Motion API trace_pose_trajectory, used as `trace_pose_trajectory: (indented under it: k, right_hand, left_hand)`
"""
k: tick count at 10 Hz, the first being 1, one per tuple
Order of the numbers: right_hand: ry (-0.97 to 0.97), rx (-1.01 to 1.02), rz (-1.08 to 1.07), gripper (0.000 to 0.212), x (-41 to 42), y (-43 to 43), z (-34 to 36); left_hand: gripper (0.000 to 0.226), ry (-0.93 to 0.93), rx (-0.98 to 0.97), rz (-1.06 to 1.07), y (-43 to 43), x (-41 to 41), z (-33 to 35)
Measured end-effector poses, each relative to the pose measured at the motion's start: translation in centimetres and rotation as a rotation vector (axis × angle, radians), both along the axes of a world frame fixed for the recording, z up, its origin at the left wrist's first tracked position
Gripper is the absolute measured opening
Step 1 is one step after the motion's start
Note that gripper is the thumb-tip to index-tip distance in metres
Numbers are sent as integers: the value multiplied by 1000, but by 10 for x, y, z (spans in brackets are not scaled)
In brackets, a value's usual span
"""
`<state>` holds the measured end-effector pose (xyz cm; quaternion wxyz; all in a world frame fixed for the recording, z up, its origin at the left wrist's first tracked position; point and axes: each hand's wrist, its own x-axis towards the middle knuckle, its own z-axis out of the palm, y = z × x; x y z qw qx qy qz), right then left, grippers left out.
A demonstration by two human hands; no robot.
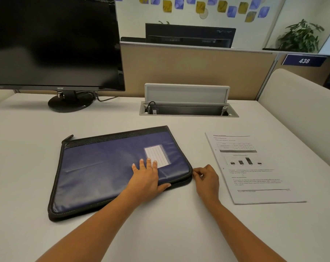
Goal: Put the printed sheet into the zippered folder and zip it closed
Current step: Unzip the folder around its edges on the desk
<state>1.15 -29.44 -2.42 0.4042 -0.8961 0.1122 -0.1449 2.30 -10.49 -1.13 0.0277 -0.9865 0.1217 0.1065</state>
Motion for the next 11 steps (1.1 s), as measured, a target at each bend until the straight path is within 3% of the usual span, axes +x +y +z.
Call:
trace_pose_trajectory:
  k: [6, 11]
  right_hand:
    - [-28, 3, -62, 13, -12, 7, -5]
    - [-10, -67, 115, 12, -28, 23, -5]
  left_hand:
    - [86, 50, -17, 37, -11, 17, 4]
    - [86, 37, -38, 49, -13, 17, 2]
